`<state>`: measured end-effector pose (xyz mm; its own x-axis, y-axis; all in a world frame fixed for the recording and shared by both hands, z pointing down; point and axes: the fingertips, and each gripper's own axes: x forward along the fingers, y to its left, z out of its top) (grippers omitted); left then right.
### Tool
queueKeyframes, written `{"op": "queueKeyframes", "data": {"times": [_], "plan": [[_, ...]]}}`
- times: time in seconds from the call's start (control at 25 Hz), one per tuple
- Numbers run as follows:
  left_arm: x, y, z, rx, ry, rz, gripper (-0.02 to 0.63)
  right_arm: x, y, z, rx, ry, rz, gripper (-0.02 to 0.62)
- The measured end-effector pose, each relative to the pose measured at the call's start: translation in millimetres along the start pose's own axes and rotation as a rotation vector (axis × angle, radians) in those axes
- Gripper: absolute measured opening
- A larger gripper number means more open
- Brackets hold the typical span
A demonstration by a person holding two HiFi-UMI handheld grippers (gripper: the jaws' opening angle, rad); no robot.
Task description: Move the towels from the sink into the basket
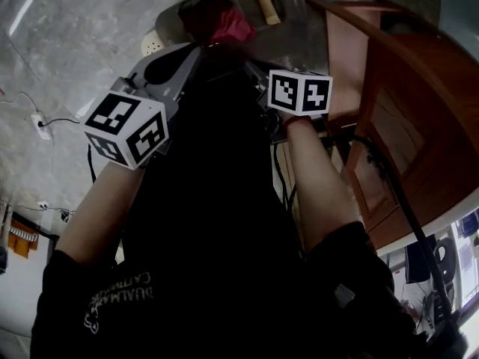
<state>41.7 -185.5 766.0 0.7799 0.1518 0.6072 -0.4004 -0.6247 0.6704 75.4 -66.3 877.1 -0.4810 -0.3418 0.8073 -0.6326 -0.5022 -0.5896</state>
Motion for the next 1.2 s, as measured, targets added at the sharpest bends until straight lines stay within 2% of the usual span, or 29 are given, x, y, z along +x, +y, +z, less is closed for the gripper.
{"op": "queueKeyframes", "data": {"times": [0.08,0.16,0.4,0.52,0.64,0.72,0.84,1.04,1.2], "plan": [[-7.0,-8.0,12.9,0.012,-0.041,0.048,0.002,-21.0,24.5,4.1,-0.050,0.008,0.079,0.006],[-15.3,-19.2,23.6,0.013,-0.075,0.086,0.002,-44.2,44.0,3.9,-0.099,0.013,0.121,0.006],[-54.5,-74.1,59.5,0.023,-0.187,0.128,0.002,-122.1,76.3,16.6,-0.159,-0.069,0.106,0.006],[-80.9,-99.4,76.7,0.028,-0.248,0.160,0.002,-160.4,103.3,20.5,-0.238,-0.087,0.149,0.006],[-107.5,-124.6,100.0,0.023,-0.327,0.197,0.002,-200.6,118.9,25.1,-0.315,-0.100,0.132,0.006],[-125.2,-150.7,112.6,0.034,-0.363,0.199,0.002,-229.1,126.9,21.6,-0.321,-0.107,0.114,0.006],[-149.2,-193.9,132.1,0.069,-0.420,0.189,0.002,-267.7,150.8,13.1,-0.355,-0.115,0.174,0.006],[-192.1,-246.2,187.2,0.145,-0.600,0.187,0.002,-313.8,198.7,35.9,-0.563,-0.166,0.220,0.006],[-222.9,-287.2,194.8,0.177,-0.666,0.174,0.002,-346.3,214.7,25.0,-0.674,-0.168,0.181,0.006]]}}
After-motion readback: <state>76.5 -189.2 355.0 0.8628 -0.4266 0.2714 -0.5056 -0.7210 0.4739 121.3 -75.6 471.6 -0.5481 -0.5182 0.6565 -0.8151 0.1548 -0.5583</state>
